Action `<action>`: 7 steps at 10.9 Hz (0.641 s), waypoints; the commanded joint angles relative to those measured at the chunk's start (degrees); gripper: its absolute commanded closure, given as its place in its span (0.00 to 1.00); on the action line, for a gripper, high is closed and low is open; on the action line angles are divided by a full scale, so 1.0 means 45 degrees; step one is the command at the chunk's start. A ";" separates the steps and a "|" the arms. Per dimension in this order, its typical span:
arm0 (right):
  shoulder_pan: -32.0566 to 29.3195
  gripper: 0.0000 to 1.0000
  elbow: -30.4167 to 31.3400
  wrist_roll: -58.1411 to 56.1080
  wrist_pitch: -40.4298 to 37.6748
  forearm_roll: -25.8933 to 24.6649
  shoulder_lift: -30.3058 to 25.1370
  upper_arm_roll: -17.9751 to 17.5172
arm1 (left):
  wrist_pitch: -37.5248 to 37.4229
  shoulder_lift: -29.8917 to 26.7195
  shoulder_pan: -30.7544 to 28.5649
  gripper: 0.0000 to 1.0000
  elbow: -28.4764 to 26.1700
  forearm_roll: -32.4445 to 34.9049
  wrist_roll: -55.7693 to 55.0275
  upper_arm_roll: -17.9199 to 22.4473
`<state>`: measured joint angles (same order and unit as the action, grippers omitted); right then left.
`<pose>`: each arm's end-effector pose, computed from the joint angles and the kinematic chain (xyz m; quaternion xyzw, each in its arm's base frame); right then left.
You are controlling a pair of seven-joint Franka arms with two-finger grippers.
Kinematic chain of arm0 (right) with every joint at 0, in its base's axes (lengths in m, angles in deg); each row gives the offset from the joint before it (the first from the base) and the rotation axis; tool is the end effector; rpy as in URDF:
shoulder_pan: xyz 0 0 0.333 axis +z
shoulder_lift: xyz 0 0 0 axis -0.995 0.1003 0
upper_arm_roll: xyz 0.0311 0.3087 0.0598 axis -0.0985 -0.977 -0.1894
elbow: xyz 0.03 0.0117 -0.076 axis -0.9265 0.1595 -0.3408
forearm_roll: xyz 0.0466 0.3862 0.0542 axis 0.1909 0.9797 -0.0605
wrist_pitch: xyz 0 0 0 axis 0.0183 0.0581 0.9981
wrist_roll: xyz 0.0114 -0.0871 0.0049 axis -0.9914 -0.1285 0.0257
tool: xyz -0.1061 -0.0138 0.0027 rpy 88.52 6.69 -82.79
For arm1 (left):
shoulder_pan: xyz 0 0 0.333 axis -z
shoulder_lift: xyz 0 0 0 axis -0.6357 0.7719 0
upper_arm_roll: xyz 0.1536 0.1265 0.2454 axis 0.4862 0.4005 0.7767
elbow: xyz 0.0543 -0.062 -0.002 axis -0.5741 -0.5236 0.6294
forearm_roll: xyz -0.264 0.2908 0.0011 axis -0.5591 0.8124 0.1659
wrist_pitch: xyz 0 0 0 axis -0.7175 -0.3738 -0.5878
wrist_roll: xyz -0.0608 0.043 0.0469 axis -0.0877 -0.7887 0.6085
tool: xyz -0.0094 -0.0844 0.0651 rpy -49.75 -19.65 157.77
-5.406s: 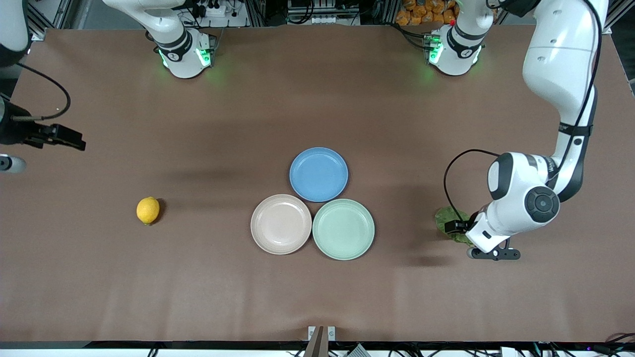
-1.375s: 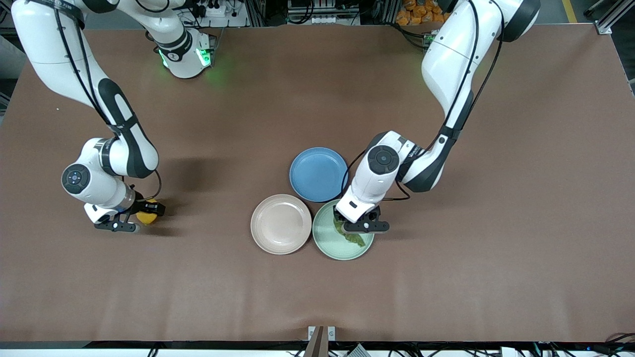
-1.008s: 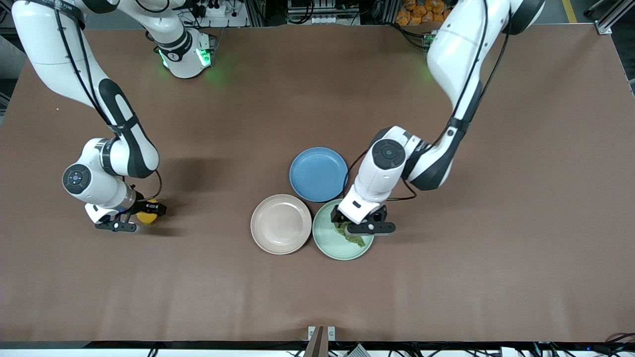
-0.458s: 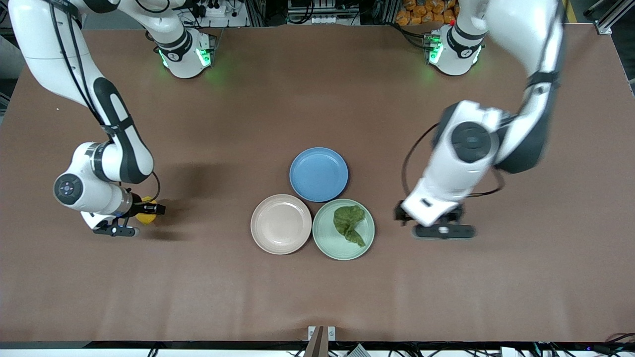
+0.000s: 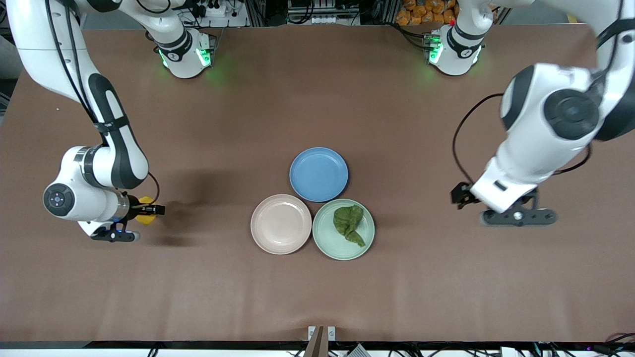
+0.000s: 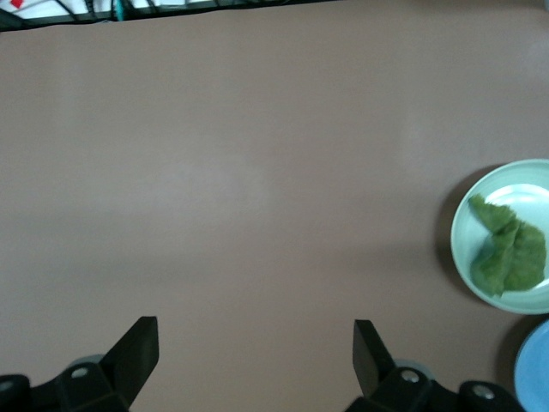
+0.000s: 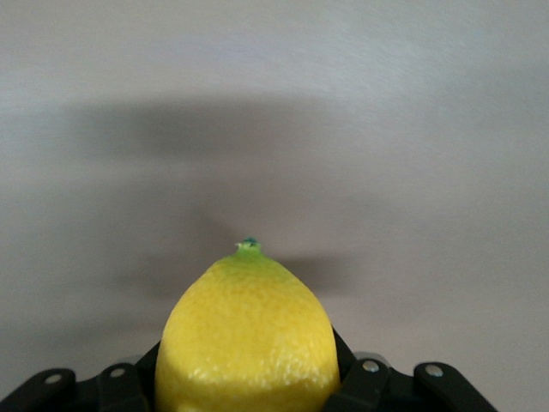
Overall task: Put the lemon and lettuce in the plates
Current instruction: 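Lift the left gripper away while the right gripper carries the lemon toward plates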
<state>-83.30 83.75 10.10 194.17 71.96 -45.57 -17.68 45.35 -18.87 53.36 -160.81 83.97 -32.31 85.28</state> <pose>0.6500 -0.0151 0.2315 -0.9959 0.0264 0.0862 0.0042 0.6521 -0.1759 0.5064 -0.9972 0.0247 -0.0534 0.0452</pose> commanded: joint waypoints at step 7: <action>0.2952 0.72 -0.1778 -0.0014 -0.0963 0.0246 0.0130 -0.0036 | -0.2333 -0.3014 -0.1893 0.00 -0.0602 -0.1341 0.0754 -0.0250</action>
<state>-72.45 78.11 10.19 190.48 72.17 -45.57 -18.16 37.02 -27.86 47.66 -161.13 81.41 -30.24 85.13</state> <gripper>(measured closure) 0.379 0.000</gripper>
